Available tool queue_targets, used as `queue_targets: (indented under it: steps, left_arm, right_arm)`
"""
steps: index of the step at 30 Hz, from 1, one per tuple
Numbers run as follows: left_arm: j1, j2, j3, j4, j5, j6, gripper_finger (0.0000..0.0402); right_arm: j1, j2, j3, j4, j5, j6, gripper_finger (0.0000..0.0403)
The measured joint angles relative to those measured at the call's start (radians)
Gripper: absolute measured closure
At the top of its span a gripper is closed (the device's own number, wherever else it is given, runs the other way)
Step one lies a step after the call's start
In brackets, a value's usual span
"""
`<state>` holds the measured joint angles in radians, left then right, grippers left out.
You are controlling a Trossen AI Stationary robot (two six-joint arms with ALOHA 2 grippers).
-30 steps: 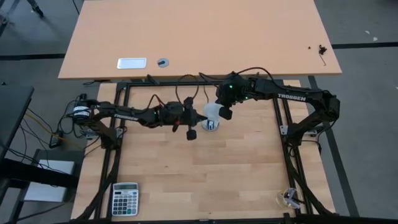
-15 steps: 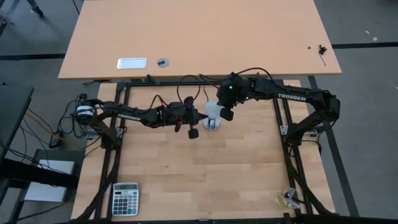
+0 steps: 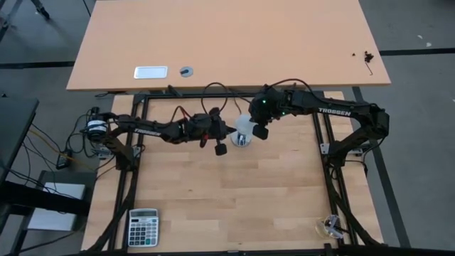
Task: Screw lightbulb
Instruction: Insert the lightbulb into the silver lamp socket
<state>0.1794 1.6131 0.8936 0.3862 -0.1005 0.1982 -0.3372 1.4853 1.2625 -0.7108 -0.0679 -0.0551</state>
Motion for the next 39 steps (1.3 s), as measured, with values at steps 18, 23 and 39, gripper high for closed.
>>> queue_targets:
  steps: [18, 23, 39]
  left_arm:
    - [0.091, 0.000, 0.000, 0.008, -0.009, -0.043, 0.0402]
    - [0.086, -0.008, 0.000, 0.004, -0.006, -0.043, 0.0402]
    - [-0.028, -0.097, 0.000, 0.008, 0.139, -0.025, 0.0402]
  right_arm:
    - [0.025, -0.002, -0.002, 0.026, -0.035, 0.002, 0.0389]
    - [0.013, -0.003, -0.004, 0.081, -0.015, -0.020, 0.0386]
    - [-0.021, 0.003, -0.004, 0.128, -0.003, -0.054, 0.0400]
